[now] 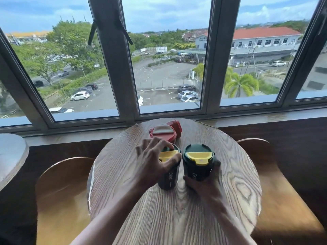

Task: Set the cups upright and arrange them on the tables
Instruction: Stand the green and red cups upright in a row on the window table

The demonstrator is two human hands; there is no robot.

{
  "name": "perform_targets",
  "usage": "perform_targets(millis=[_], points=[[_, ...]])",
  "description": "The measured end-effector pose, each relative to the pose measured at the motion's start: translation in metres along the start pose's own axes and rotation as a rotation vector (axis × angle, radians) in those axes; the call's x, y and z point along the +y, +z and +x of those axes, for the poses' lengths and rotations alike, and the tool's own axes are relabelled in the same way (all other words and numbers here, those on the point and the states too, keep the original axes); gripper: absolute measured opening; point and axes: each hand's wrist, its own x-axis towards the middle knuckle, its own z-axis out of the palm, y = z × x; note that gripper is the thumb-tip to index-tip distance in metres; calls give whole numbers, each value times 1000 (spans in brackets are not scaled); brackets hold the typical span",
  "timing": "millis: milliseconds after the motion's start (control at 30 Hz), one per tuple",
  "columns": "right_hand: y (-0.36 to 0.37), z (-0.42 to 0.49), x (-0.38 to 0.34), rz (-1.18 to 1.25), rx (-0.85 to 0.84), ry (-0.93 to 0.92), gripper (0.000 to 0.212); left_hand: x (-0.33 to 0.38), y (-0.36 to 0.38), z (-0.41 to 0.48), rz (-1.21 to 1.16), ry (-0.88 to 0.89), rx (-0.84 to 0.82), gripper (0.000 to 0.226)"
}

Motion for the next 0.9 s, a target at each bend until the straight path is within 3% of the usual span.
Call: perform_targets(millis=[200, 300, 433, 600, 767, 900], points=[[-2, -2, -1, 76, -68, -59, 91, 0, 1, 0, -22, -10, -1, 40], [-15, -3, -5, 93, -185, -65, 88, 1, 2, 0, -29, -12, 11, 39], [-43, -7, -15, 225, -244, -86, 100, -2, -2, 2, -160, -89, -7, 48], [-51, 33, -18, 314, -115, -20, 56, -9, -7, 31, -300, -250, 103, 24], [-22, 125, -23, 138, -296, 104, 35, -11, -7, 56, -223, -301, 32, 19], [19, 191, -36, 45, -539, 162, 65, -8, -6, 60, -43, -311, -54, 20]])
